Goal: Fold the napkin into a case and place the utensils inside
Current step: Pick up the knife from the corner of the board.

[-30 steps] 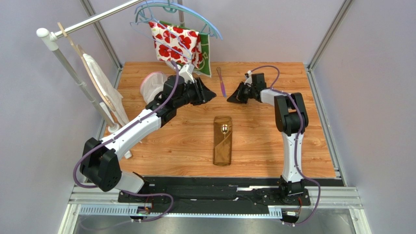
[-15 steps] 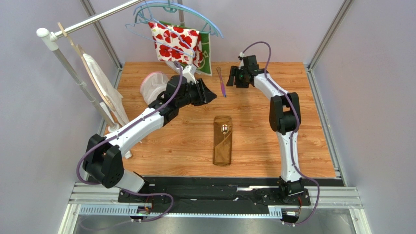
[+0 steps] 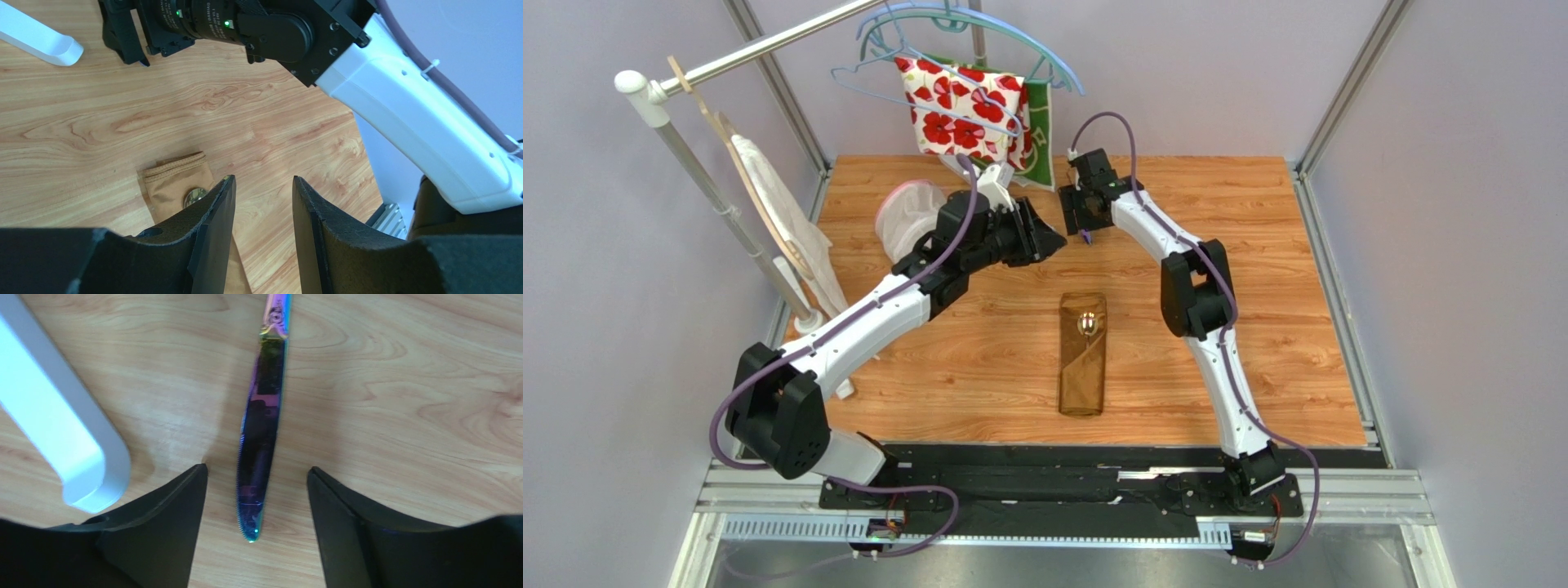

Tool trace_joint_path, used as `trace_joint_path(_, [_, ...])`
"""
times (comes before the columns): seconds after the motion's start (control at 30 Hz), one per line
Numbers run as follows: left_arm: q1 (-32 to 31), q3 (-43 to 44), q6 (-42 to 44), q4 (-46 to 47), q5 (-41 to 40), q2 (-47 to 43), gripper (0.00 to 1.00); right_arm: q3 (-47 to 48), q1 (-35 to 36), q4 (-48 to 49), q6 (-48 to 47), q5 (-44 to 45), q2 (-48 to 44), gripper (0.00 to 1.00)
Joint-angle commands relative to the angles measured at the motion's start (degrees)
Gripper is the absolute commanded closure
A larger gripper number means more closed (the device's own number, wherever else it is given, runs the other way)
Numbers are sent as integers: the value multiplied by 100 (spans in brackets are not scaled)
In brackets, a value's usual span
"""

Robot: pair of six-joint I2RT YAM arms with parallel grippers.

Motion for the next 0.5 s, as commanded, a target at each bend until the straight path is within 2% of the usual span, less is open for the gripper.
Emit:
trace_joint_path(0.0, [-17, 11, 21, 238, 51, -302, 52, 440, -61, -1057, -211, 397, 590, 39])
trace_joint_path(0.03, [-8, 2, 12, 238, 42, -320, 52, 555, -52, -1337, -220, 388, 669, 48])
trace_joint_path(0.1, [-17, -7, 3, 238, 51, -364, 52, 740, -52, -1523, -238, 379, 810, 56])
trace_joint_path(0.13, [-8, -7, 3, 238, 51, -373, 52, 732, -61, -1611, -229, 248, 810, 65])
trace_joint_path(0.27, [-17, -15, -15, 247, 77, -434, 52, 670, -52, -1813, -238, 159, 758, 71])
trace_joint_path(0.47, [-17, 2, 3, 247, 104, -461, 52, 644, -17, -2306, -264, 159, 758, 88])
